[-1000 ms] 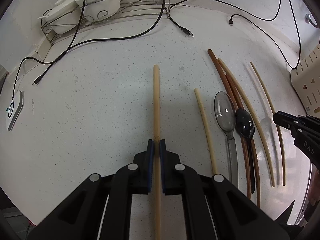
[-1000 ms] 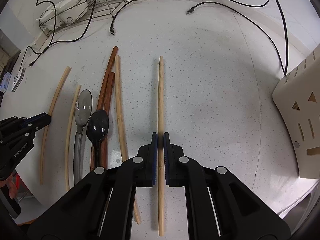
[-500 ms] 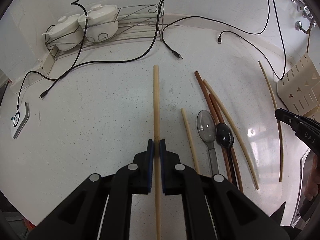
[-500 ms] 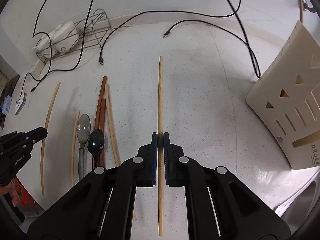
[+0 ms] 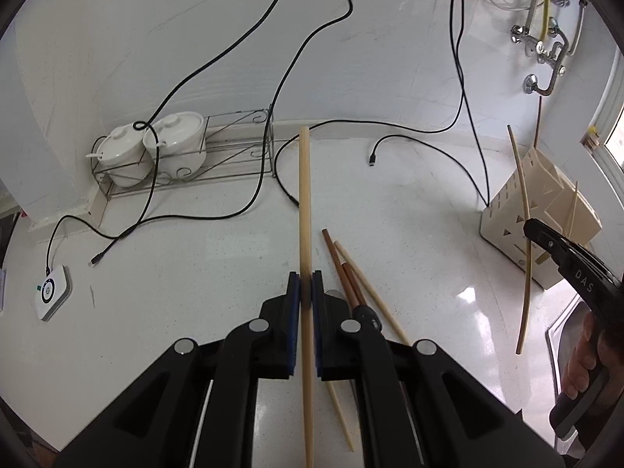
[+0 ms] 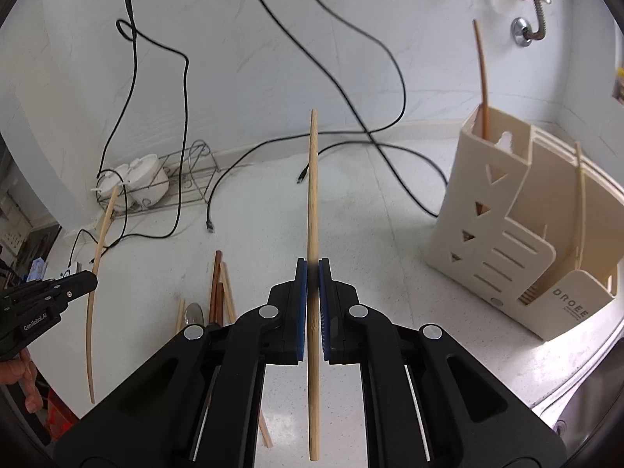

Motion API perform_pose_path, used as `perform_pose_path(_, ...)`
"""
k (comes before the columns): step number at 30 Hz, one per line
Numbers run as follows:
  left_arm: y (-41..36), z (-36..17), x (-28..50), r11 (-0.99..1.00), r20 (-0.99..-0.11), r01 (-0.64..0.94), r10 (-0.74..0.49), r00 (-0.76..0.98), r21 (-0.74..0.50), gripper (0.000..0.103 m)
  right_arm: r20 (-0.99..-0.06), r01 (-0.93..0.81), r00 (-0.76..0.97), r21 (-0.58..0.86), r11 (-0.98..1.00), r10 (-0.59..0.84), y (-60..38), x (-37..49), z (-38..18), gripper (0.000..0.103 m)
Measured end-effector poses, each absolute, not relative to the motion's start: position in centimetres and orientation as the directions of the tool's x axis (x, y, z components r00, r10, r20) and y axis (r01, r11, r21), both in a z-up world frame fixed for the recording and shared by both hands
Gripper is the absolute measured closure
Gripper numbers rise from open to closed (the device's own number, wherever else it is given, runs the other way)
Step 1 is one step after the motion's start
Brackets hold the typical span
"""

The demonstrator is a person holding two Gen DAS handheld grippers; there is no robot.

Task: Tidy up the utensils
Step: 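Lift both pale chopsticks upright and carry them toward the cream holder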

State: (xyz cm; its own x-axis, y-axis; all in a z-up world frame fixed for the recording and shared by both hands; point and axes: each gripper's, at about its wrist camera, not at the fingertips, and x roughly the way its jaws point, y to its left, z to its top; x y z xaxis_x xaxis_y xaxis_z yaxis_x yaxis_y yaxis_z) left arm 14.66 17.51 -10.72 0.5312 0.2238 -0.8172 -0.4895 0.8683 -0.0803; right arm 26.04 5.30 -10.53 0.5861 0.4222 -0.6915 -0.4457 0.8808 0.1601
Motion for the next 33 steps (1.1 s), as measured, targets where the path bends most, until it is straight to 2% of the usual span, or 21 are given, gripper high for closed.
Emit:
perform_pose_path(5,15.9,-9.1,15.6,0.892,-0.771,-0.444,0.219,0.598,-0.090,0.097,-0.599,-0.435,0.695,0.092,0.896,0.398,3.5,24.9,-8.6,0.098)
perform_pose_path(15,12.9,-6.5,18.8,0.927,-0.702,-0.352,0.168,0.692,-0.125,0.097,-0.503,-0.387,0.789,0.036,0.921,0.352,0.1,24.3,-5.8,0.098)
perform_pose_path(27,8.1,-0.9,23.8,0.970,-0.477,-0.178,0.079,0.875,-0.166,0.097,-0.309,-0.250,0.928,-0.102,0.963,0.209,-4.9,24.3,-2.4,0.098)
perform_pose_path(33,6.7,0.7,27.1,0.967,-0.409,-0.118,0.016,0.913,-0.226,0.097,-0.221,-0.207,0.961,-0.189,0.960,0.163,-6.5,24.6,-1.9,0.098)
